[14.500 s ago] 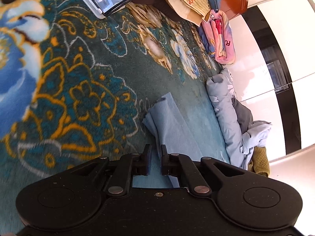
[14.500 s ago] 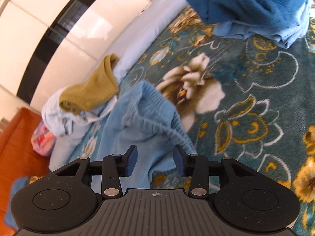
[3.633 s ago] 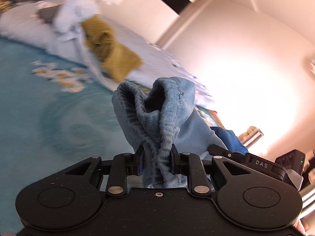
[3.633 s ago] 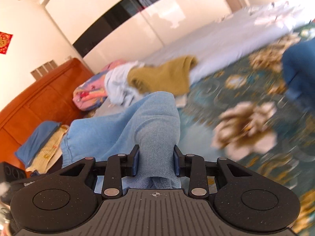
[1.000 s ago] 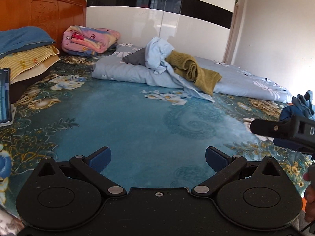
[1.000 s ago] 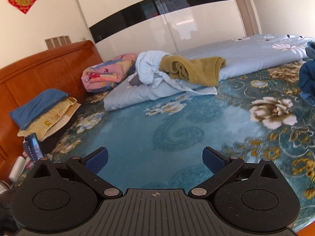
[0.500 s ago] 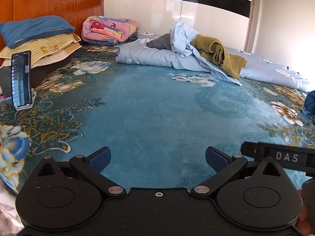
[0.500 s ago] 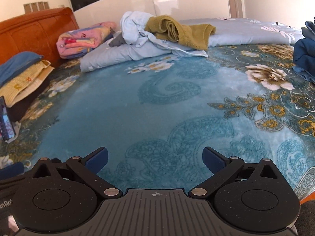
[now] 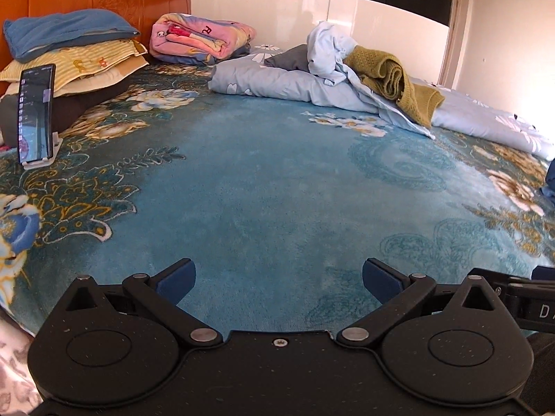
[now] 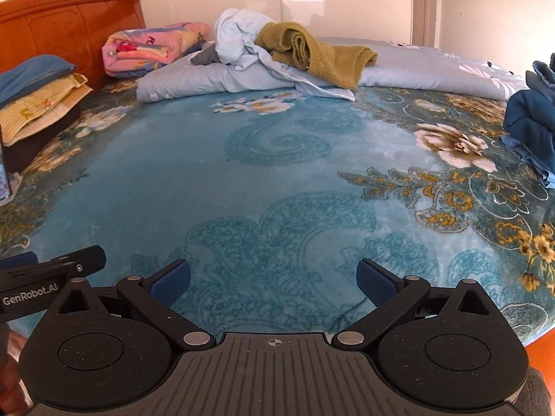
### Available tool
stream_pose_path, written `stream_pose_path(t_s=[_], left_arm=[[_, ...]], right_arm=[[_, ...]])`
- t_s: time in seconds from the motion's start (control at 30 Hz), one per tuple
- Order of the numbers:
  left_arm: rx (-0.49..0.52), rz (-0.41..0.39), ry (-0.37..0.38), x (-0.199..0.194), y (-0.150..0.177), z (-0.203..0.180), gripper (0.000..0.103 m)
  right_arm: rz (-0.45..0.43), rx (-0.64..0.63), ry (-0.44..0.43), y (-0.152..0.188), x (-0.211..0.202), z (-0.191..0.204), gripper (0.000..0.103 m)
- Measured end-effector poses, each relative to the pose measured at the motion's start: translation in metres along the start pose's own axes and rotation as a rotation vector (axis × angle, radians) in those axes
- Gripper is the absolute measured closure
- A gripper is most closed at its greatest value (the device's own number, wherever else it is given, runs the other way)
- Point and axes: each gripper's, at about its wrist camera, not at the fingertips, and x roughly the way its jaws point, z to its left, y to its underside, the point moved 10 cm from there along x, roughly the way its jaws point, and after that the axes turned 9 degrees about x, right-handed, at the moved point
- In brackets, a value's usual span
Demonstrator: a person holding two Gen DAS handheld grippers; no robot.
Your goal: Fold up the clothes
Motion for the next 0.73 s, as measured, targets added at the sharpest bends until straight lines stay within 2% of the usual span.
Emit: stream_pose_path(t_s=[0.17,0.73], left_arm=[[0.05,0.004,-0.025,0.002,0.004,-0.01,0.001],[0.089,-0.008,-0.034,-0.002,0.001,-0.02,0.001]], right_arm=[[0.016,0.021,-0.006,0.002,0.003,-0.004,0.0],[0.04,0.068,-0.039,0.004,0.006,-0.012,0.0]])
